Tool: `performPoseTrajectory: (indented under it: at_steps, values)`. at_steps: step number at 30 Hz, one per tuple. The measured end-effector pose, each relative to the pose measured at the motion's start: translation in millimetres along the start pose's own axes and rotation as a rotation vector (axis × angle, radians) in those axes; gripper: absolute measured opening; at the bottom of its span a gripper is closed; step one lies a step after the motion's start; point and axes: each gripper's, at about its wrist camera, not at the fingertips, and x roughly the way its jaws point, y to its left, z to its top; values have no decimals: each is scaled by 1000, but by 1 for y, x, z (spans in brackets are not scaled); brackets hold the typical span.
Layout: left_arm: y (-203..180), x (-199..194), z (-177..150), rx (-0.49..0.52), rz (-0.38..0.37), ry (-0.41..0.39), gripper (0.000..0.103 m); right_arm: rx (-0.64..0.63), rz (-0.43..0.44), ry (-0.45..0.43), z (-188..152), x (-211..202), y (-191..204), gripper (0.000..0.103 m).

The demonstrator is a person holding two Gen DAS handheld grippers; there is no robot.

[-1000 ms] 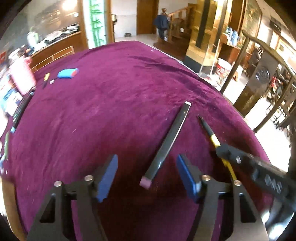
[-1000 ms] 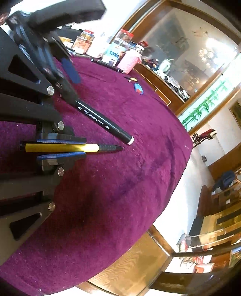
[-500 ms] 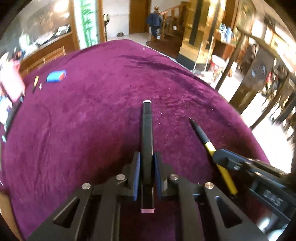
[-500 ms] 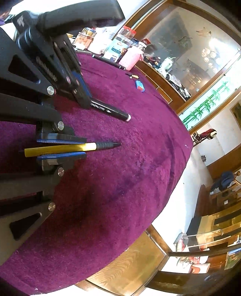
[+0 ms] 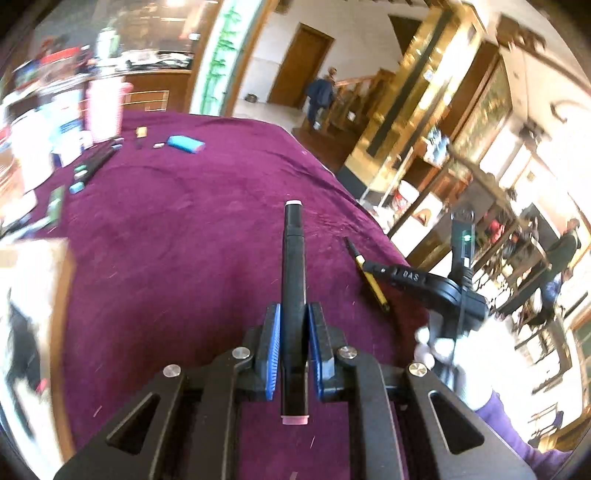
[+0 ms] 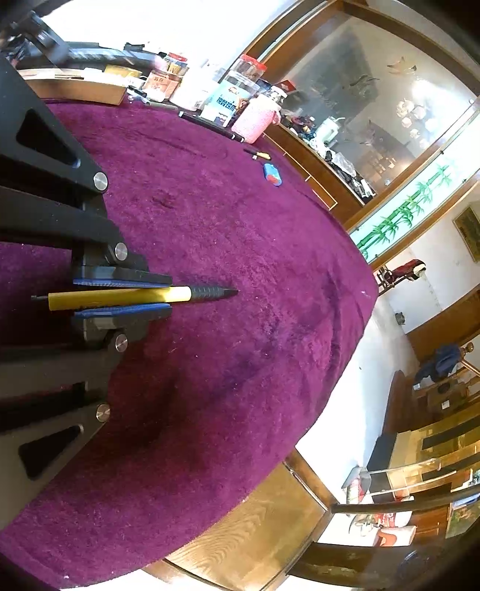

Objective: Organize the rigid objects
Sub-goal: 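Carry both markers over the box and open both tools to drop them in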

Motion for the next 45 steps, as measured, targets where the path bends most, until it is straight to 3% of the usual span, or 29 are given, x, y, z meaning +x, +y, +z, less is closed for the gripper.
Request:
performPoseTrajectory:
  at_steps: [5, 11, 15, 25, 33, 40, 45]
  values:
    - [48, -70, -32, -82, 104, -89, 14, -27, -2, -24, -1, -6, 7, 9]
    - [114, -139, -72, -227, 185, -160, 14, -2, 151, 41, -22, -21, 29, 9]
    - [148, -169, -95, -318, 216, -213, 14, -62, 244, 72, -38, -36, 71, 9]
    - [191, -190, -124, -434, 287, -237, 14, -244, 489, 189, -81, -57, 189, 9]
    - [213, -179, -135, -484, 310, -198, 14, -314, 648, 397, -133, -36, 267, 10]
    - [213, -159, -132, -428, 456, -144, 14, -440, 573, 494, -188, -2, 318, 10]
    - [215, -155, -131, -402, 495, -128, 14, -501, 484, 502, -209, 21, 335, 10]
